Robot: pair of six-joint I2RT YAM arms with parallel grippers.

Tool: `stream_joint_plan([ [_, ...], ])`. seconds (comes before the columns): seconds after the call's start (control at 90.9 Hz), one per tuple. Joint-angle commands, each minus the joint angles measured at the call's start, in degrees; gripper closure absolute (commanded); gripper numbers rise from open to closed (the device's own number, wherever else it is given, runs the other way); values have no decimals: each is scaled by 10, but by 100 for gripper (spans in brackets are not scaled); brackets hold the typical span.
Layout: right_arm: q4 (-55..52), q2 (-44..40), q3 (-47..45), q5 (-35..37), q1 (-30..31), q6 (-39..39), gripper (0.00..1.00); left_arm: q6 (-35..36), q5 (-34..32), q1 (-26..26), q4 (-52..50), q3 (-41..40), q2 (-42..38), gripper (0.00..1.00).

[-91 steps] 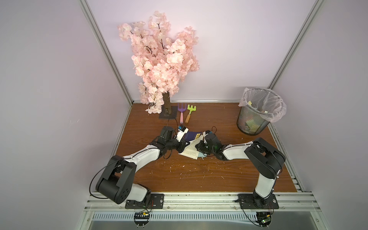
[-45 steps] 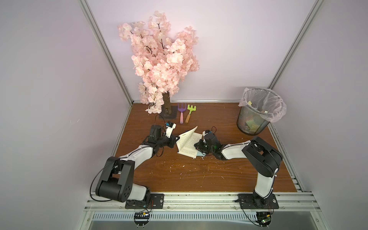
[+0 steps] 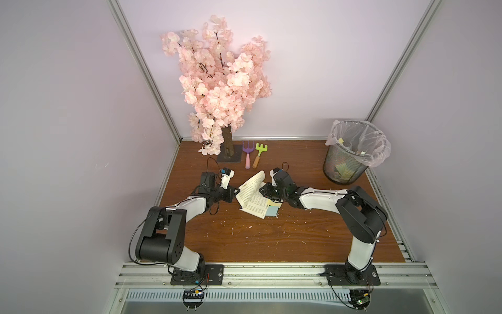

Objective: Peel off the used sticky note
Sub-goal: Turn the page of the book at the center of the board, then tear off the note from the book.

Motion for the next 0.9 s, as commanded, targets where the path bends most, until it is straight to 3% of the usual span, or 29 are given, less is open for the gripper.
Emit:
stream_joint_plan([
  [0.0,-52,-64,11,-13,-11,-46,73,-8,6,15,-26,7,9,99],
  [0.198,-54,-139,-96,-25,-56,-45,58,-11,10,19,-24,4,8,99],
  [0.352,-60,-175,-161,-33,-71,-50,52,-10,11,19,-25,4,10,99],
  [0.539,-28,-165,-203,-59,-71,-43,50,-10,13,19,-25,5,10,99],
  [0.737,26,-105,-191,-91,-65,-27,51,-9,15,19,-25,5,10,99],
  [0.892,141,-54,-207,-144,-77,35,63,-8,17,19,-28,8,15,99],
])
